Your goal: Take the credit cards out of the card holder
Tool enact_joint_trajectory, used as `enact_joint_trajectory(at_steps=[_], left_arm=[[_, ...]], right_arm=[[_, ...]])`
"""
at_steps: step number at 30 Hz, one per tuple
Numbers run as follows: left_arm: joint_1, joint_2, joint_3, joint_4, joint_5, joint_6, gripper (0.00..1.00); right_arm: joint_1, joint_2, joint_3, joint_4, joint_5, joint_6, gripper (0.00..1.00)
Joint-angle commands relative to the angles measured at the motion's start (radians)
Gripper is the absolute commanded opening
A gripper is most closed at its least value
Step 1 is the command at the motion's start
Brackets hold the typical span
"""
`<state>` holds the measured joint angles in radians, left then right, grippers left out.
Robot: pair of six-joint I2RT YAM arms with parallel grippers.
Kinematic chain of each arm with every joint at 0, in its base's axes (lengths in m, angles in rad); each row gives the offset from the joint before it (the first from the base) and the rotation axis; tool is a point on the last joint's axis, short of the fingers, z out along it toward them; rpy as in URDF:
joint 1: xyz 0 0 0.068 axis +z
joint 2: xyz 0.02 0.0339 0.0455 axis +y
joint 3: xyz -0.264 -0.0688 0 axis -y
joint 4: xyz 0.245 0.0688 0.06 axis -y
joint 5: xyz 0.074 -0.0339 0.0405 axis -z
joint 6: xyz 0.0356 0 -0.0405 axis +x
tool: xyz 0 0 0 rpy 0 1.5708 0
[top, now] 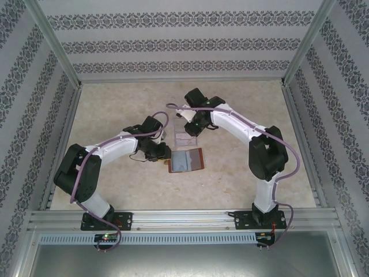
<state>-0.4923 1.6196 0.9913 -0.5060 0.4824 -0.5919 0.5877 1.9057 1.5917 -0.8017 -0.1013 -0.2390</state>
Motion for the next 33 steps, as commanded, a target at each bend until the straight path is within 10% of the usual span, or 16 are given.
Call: enact_joint_trajectory(at_steps=[1,24,33], left_arm=[[-0.016,-0.007,0.036,0.014,-0.007,-0.014,0.28],[-0.025,-0.035,0.059,0.017,-0.020,-0.026,0.38],[-0.028,0.038,0.034,0.063,0.014,-0.021,0.24]], right_arm=[[0.028,-0.079,-0.080,0.085,-0.010,0.206,0.19],[0.084,-0.271,-0.392,0.207,-0.034,0.712,0.10],[0.064,-0.246,-0.430,0.267,-0.219,0.863,0.07]])
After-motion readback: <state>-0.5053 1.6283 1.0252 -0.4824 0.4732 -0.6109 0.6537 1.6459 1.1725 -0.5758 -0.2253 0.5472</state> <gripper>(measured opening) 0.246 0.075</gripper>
